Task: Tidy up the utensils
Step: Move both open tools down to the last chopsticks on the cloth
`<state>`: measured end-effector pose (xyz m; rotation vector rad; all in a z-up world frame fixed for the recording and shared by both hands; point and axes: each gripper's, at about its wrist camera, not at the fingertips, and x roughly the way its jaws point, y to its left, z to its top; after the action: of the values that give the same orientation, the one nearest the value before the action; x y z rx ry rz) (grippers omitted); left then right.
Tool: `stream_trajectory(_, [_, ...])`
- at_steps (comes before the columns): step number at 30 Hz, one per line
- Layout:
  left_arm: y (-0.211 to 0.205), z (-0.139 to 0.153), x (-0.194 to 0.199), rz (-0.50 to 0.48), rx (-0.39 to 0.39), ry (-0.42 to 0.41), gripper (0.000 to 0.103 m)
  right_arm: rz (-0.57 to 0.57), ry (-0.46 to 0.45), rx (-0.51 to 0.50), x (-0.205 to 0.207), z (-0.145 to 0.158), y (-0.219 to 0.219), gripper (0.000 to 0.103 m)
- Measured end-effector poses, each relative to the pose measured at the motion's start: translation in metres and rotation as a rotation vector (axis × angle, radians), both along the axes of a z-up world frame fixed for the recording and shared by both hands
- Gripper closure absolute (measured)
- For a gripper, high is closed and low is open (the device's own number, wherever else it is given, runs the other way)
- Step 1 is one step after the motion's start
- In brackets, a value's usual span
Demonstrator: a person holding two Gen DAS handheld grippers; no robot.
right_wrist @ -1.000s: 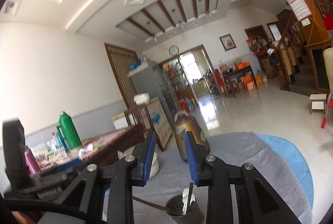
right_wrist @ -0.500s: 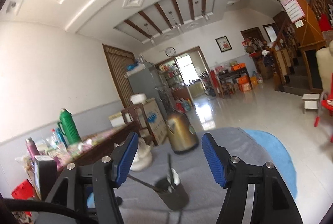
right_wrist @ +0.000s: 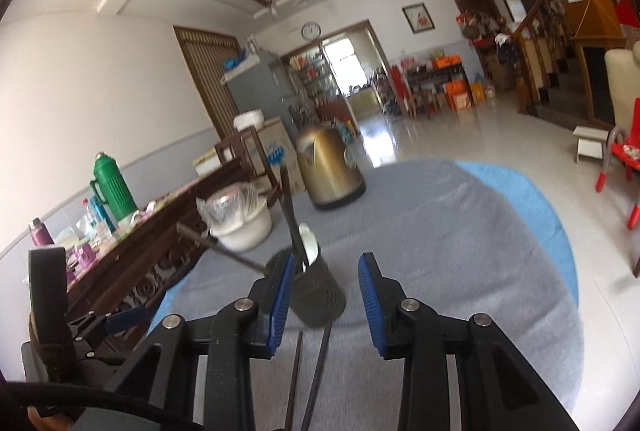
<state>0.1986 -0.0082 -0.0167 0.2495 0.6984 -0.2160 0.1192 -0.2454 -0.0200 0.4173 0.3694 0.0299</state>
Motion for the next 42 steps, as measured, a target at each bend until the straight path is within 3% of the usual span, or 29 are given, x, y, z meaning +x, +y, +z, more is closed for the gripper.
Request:
stream_trajectory(12, [0.015, -0.031, 0.013, 0.045, 0.031, 0.065, 0.015, 0.075, 0.158, 0.031, 0.024, -0.039, 0.02, 0.069])
stream_trajectory(29, [0.033, -0.054, 0.029, 0.054, -0.01, 0.134, 0.015, 0.144, 0.311, 0.017, 0.069, -0.068, 0.047, 0.069])
stream_trajectory(38, [0.044, -0.068, 0.036, 0.039, -0.051, 0.186, 0.016, 0.17, 0.483, -0.021, 0.124, -0.107, 0.064, 0.078])
stream_trajectory(42, [0.049, -0.071, 0.039, 0.042, -0.071, 0.211, 0.027, 0.189, 0.552, -0.007, 0.137, -0.121, 0.07, 0.085])
